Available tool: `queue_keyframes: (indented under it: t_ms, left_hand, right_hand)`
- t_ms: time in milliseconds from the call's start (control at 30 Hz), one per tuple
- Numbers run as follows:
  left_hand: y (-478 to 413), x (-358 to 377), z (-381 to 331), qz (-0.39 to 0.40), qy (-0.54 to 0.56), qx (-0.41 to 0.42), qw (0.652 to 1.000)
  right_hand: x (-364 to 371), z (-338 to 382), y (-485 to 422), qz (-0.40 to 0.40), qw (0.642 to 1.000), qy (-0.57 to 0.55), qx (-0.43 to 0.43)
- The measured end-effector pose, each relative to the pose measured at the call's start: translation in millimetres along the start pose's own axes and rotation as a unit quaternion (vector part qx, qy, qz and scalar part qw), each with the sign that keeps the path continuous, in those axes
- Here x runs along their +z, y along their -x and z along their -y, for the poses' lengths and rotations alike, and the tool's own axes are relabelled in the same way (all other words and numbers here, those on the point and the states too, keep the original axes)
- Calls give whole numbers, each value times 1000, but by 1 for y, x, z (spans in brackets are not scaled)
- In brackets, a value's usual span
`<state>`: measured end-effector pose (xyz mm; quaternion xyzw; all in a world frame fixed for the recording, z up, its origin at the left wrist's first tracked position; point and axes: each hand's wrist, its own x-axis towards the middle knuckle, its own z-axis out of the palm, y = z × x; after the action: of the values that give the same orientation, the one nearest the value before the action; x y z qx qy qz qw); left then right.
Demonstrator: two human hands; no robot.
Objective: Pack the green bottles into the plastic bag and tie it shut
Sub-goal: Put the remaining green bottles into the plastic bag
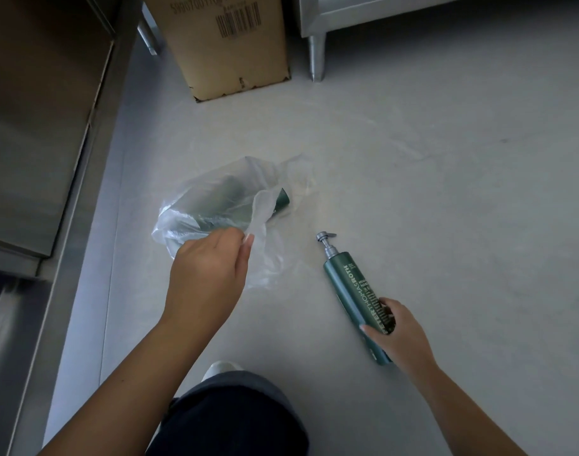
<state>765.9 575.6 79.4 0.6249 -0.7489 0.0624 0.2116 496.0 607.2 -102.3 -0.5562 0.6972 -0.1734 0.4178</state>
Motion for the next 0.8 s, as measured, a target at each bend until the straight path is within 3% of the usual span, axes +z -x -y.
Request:
queue_keyframes:
  t_ms: [333,600,800]
  left_hand:
    - [-5,-1,-19,20,22,-21,999]
    - [-10,1,-28,9,25,-18,999]
    - [-9,3,-23,-10,7,25,1000]
  right_hand:
    - [-13,-30,19,-78,991,-90,61]
    - [-13,-35,26,-104,988,-107,46]
    - [-22,-7,23,-169,951,-252,56]
